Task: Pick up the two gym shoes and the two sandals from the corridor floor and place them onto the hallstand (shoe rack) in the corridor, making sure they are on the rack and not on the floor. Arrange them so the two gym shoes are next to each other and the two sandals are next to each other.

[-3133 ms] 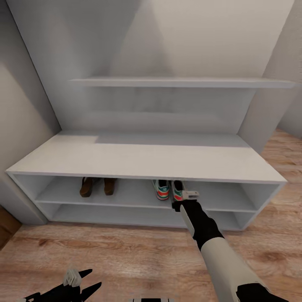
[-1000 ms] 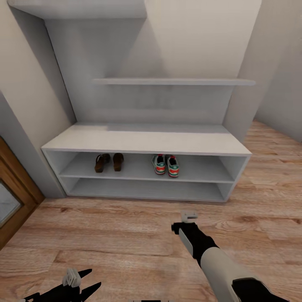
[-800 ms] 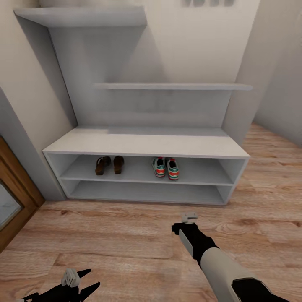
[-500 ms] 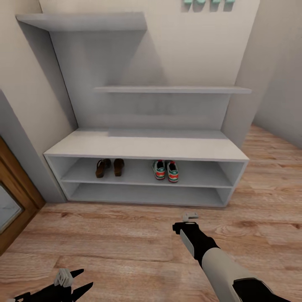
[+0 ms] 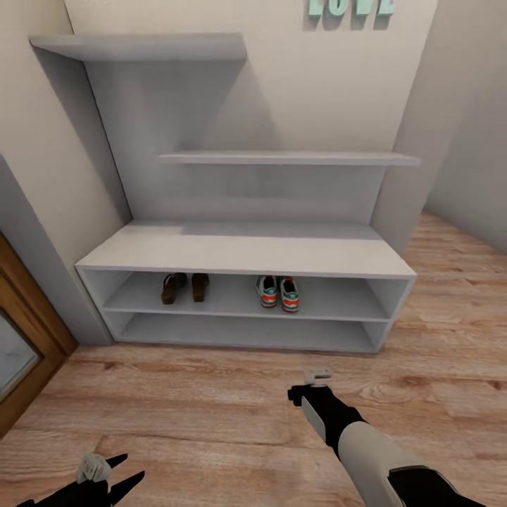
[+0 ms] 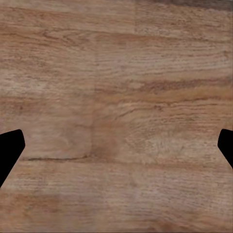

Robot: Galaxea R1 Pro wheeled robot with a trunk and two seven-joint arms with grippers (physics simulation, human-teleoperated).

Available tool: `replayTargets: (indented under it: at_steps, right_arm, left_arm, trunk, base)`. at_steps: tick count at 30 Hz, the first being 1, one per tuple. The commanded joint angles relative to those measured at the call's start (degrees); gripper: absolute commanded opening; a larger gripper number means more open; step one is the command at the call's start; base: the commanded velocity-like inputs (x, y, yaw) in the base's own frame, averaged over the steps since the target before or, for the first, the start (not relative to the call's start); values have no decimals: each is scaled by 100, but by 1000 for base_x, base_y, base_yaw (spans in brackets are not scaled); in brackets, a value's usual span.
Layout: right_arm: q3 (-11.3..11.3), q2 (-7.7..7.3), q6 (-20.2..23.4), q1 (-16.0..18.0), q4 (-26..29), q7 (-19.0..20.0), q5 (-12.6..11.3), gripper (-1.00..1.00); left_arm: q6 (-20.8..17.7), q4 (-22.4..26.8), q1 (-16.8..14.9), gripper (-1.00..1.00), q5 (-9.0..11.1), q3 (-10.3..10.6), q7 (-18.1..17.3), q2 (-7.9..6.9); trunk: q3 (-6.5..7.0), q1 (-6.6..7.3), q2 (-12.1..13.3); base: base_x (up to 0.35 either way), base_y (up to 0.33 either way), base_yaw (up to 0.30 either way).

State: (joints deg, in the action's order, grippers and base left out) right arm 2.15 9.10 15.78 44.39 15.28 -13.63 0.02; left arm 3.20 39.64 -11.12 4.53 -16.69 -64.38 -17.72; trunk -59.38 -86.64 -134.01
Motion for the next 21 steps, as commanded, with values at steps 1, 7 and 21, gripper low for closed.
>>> replayTargets:
  at_steps: [1,7,21]
  right_arm:
    - [23,-1,-32,0,-24,-20,1,100]
    - [23,-4,-562,-6,-329,-10,21,100]
    - [32,-16,-1372,-278,-523,7,517,100]
  left_arm:
    - [33,-8,-3,100,1,-15,-8,-1]
    - [32,-17,-2,100,-6,-42,226,2]
    - [79,-398,-1,100,-409,-50,1564,21]
  trunk:
    - [14,24,40]
    - [121,155,280]
    - [373,463,842]
  base:
    - [0,0,0]
    - [0,0,0]
    - [0,0,0]
